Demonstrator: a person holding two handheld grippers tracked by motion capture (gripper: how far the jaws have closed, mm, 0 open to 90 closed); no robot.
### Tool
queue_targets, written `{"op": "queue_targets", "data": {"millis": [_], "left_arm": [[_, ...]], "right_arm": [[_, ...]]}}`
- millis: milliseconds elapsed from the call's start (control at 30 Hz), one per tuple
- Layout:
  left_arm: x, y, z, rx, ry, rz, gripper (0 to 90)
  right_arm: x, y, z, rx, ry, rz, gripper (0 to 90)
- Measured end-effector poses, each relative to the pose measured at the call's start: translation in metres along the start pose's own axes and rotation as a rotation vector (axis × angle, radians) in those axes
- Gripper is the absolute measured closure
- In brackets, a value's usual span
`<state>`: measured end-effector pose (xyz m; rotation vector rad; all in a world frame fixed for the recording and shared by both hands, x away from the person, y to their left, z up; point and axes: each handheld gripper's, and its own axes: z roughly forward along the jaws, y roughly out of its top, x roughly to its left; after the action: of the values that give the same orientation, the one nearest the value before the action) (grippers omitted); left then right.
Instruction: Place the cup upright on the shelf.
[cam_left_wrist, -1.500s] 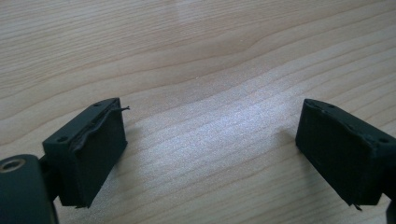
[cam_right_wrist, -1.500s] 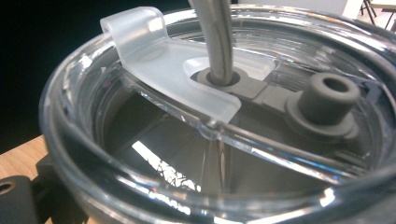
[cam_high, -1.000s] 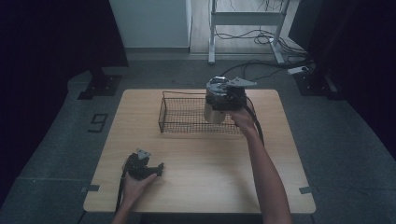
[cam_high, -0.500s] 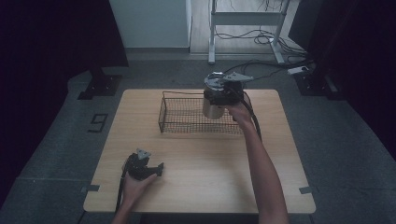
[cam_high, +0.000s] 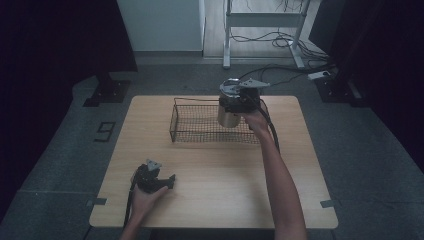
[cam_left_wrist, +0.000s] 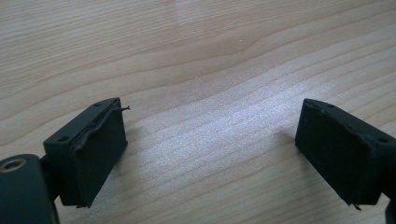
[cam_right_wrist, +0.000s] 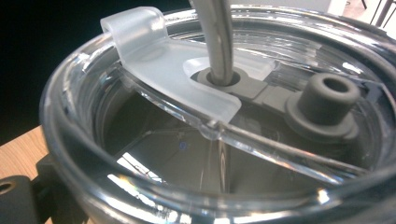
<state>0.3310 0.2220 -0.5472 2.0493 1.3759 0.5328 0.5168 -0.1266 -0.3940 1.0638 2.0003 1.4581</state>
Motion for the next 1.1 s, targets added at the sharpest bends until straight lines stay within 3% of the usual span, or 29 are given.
{"op": "queue_targets", "data": {"millis": [1100], "left_arm": [[0.000,0.000,0.000,0.000,0.000,0.000,8.8]], "right_arm": [[-0.018,-0.040,0.025,0.094,-0.044,0.040,3.1]]}}
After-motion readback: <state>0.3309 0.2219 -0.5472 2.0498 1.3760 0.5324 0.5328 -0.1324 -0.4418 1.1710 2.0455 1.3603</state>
